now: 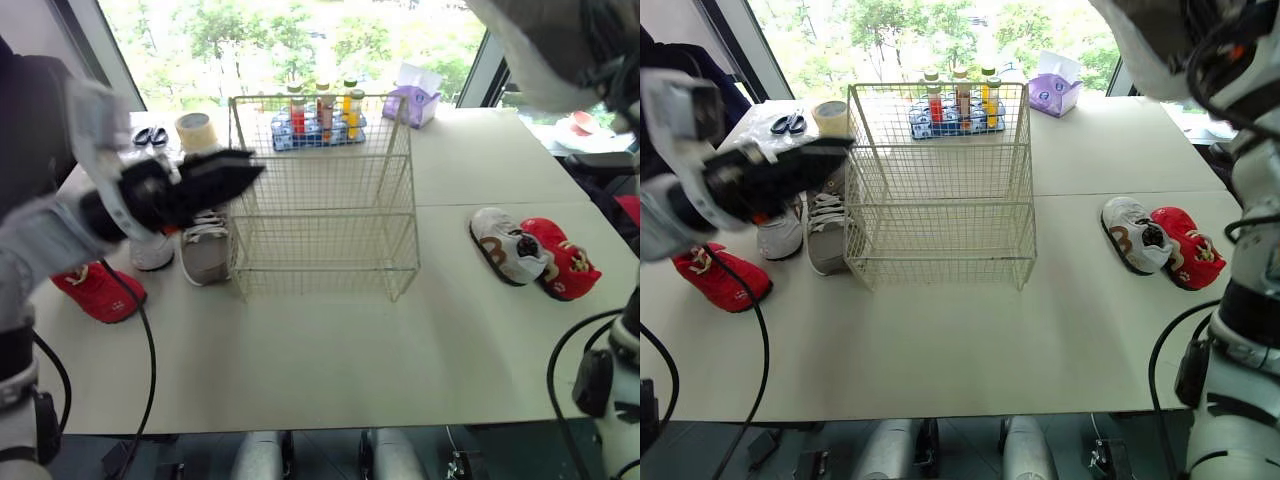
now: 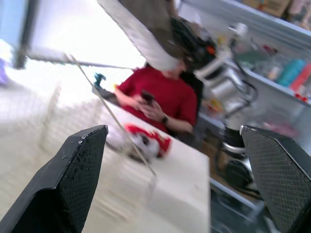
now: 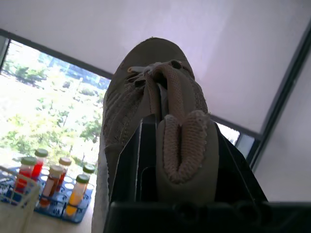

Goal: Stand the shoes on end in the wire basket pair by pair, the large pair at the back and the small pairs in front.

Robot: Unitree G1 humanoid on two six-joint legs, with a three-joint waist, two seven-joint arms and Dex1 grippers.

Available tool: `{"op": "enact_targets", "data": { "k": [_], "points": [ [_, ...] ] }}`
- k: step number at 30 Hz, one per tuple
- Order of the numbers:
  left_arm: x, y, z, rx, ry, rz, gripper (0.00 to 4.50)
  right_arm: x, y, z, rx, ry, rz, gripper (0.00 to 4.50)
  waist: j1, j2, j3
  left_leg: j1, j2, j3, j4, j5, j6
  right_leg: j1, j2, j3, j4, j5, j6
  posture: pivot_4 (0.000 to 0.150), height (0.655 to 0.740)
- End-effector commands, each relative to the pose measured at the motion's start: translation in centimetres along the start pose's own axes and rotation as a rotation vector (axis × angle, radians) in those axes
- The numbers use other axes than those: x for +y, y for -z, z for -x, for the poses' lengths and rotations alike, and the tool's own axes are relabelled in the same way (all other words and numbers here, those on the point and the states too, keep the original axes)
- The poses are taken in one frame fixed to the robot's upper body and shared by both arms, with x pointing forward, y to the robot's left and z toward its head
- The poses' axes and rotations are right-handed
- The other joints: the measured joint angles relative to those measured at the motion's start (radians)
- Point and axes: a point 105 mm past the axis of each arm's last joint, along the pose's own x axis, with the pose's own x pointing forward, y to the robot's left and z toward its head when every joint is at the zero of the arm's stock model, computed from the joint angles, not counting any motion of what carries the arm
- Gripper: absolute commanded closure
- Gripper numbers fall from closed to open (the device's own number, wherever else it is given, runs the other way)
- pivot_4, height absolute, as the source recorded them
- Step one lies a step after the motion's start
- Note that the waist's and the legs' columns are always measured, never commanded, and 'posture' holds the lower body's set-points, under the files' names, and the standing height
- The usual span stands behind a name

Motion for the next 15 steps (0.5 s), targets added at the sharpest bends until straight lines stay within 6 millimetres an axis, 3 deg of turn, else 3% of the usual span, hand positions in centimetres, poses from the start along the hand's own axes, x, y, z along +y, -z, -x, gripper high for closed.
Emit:
{"op": "enact_targets", "data": {
  "k": [1, 5, 9, 15],
  "points": [
    [3.1, -2.9, 1.7, -0.020, -0.111, -0.087, 0.00, 1.2, -4.5, -0.8, -0.146, -0.223, 0.016, 3.97, -0.010, 0.000, 0.000, 0.000, 0.000, 0.000, -0.001, 0.000, 0.000, 0.000, 0.000, 0.000, 0.000, 0.000, 0.001, 0.150, 0.6675],
    [5.4, -4.0, 2.8, -0.012, -0.158, -0.058, 0.00, 3.6, -6.2, -0.9, -0.173, -0.466, 0.010, 3.97, -0.011, -0.001, 0.000, 0.000, 0.000, 0.001, -0.002, 0.000, -0.001, -0.001, 0.000, 0.000, 0.000, -0.001, 0.001, 0.150, 0.6675],
    [5.7, -4.2, 2.7, 0.042, -0.085, -0.015, 0.00, 6.9, -6.3, 0.0, -0.159, -0.749, 0.072, 3.97, -0.010, -0.007, 0.004, -0.001, 0.000, 0.001, -0.002, 0.000, -0.001, -0.001, 0.000, 0.000, 0.000, -0.001, 0.001, 0.150, 0.6675],
    [4.9, -4.5, 1.3, 0.057, 0.033, -0.004, 0.00, 8.2, -7.2, -0.7, -0.223, -0.855, 0.121, 3.97, -0.008, -0.012, 0.008, -0.002, 0.000, 0.002, -0.001, 0.003, -0.006, -0.002, -0.001, 0.000, 0.000, -0.001, 0.002, 0.150, 0.6675]
  ]
}}
